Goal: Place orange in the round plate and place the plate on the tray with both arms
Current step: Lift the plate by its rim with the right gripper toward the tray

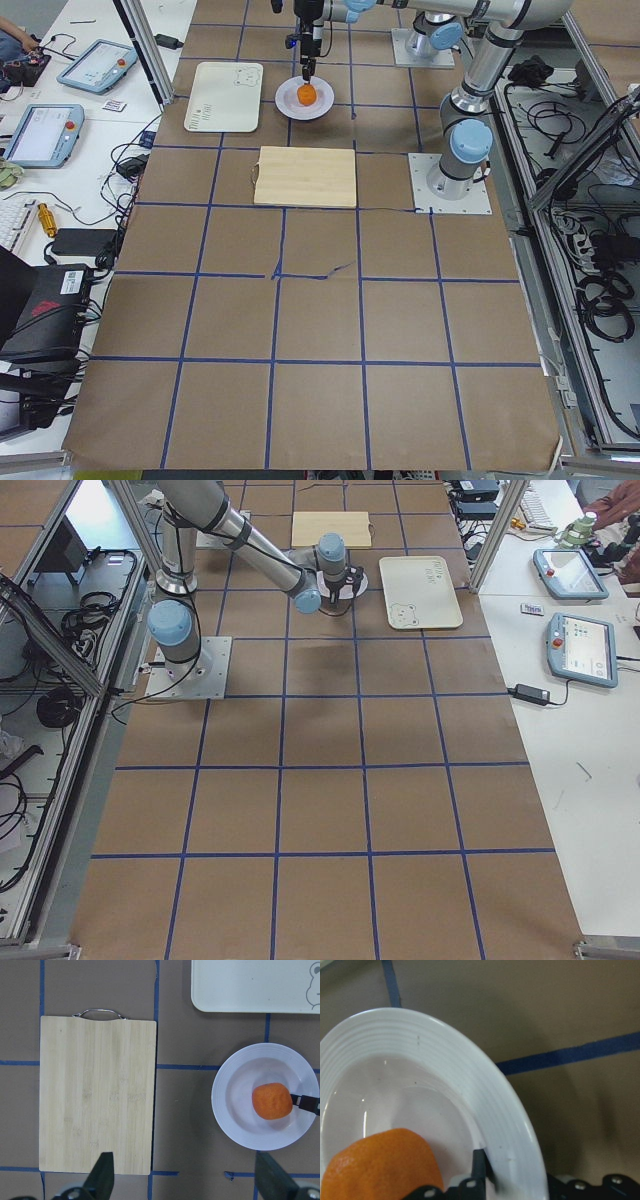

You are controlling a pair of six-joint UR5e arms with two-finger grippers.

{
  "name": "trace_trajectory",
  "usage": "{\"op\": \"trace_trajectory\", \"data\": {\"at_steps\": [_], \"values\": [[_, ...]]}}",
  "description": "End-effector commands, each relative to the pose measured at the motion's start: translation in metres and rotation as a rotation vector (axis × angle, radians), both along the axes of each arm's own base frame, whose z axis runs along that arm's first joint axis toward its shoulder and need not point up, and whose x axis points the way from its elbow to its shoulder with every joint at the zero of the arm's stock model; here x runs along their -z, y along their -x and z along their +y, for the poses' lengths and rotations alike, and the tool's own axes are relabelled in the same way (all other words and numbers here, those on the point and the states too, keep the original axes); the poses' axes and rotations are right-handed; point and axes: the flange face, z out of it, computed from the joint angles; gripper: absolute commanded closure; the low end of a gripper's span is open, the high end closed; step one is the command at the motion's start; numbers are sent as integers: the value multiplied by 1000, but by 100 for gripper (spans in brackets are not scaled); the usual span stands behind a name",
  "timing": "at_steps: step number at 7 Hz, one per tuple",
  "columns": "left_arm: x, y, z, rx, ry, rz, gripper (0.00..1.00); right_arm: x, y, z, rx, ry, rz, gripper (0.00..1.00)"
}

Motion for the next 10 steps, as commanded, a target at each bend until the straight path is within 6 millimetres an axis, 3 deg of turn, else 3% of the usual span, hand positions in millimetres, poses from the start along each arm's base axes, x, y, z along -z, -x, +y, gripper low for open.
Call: {"op": "trace_trajectory", "data": {"at_steps": [1, 4, 7, 8, 9, 10], "values": [[-1, -1, 0, 2, 2, 0, 0, -27, 1, 7, 1, 33, -4, 100], [-1, -2, 1, 3, 2, -4, 0, -45, 9, -9, 22, 60, -20, 100], [-2, -2, 1, 3, 3, -5, 0, -74, 23, -42, 82, 69, -97, 100], [-2, -2, 1, 3, 3, -5, 0, -93, 45, -70, 117, 110, -154, 100], [-2, -2, 1, 4, 5, -5, 0, -104, 58, -114, 136, 146, -193, 100], [-2, -2, 1, 4, 3, -5, 0, -106, 58, -158, 131, 181, -206, 100]]}}
